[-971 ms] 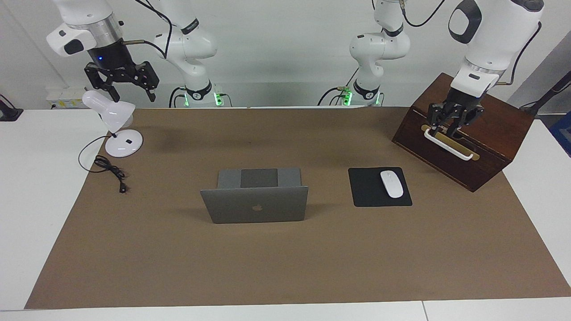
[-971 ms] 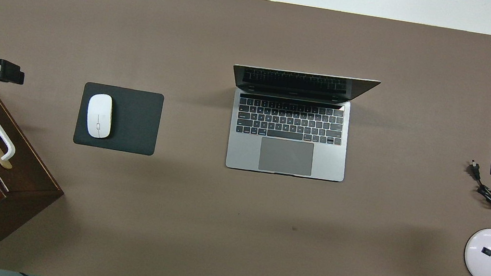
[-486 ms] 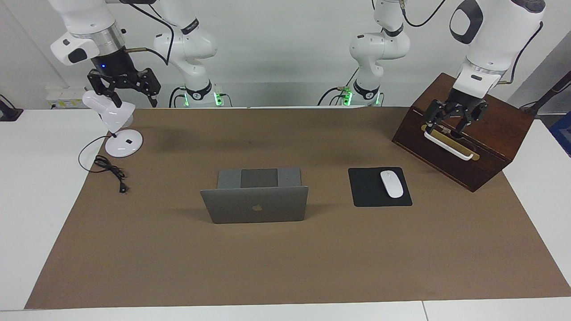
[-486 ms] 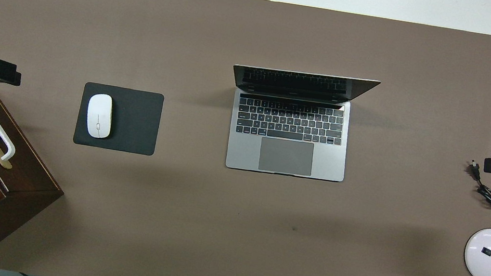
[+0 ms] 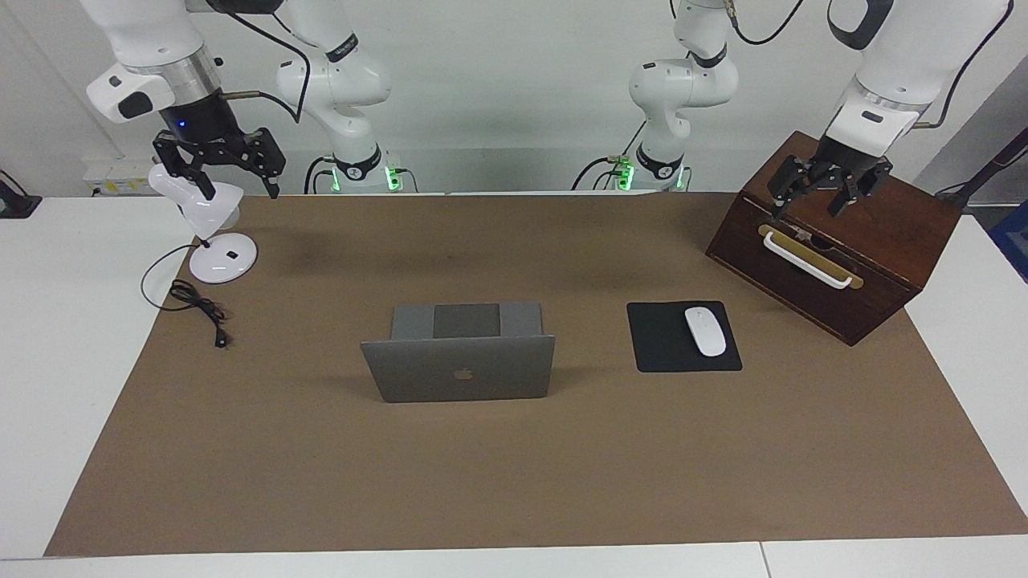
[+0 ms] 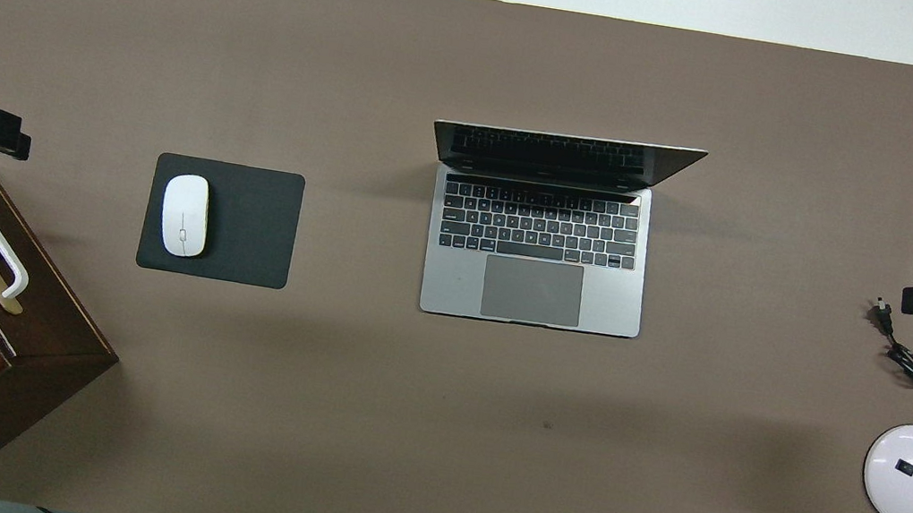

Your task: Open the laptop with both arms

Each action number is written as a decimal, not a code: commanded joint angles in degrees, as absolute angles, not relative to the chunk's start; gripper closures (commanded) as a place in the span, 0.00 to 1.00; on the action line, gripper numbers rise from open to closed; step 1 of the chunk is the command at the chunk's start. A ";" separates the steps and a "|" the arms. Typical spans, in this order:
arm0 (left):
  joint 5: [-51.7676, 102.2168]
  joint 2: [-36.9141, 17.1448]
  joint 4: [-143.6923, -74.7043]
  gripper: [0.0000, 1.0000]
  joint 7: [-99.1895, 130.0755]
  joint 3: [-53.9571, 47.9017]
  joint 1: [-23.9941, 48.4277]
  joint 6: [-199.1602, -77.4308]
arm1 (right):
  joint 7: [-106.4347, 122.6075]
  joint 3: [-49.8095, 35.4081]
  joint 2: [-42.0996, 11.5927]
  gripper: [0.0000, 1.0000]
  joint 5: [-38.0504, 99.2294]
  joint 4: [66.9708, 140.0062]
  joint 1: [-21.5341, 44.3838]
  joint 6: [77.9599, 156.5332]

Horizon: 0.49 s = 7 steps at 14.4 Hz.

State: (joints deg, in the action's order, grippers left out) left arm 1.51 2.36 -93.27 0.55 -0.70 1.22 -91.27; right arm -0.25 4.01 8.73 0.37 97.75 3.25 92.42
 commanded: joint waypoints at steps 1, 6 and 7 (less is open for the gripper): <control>0.79 2.02 -92.37 0.00 1.41 -0.62 1.06 -89.56 | 0.70 3.78 9.05 0.00 -0.88 98.96 2.55 93.52; 0.70 2.02 -92.55 0.00 1.41 -0.70 1.58 -90.53 | 3.41 3.78 6.60 0.00 -1.14 98.01 2.46 94.66; 0.70 2.11 -92.64 0.00 1.41 -0.70 1.58 -90.53 | 3.86 3.78 5.81 0.00 -1.14 97.04 2.55 94.22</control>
State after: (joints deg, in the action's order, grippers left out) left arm 1.51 2.25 -93.27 0.61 -0.73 1.22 -91.16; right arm 1.47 4.07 7.53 0.37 98.17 3.08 93.46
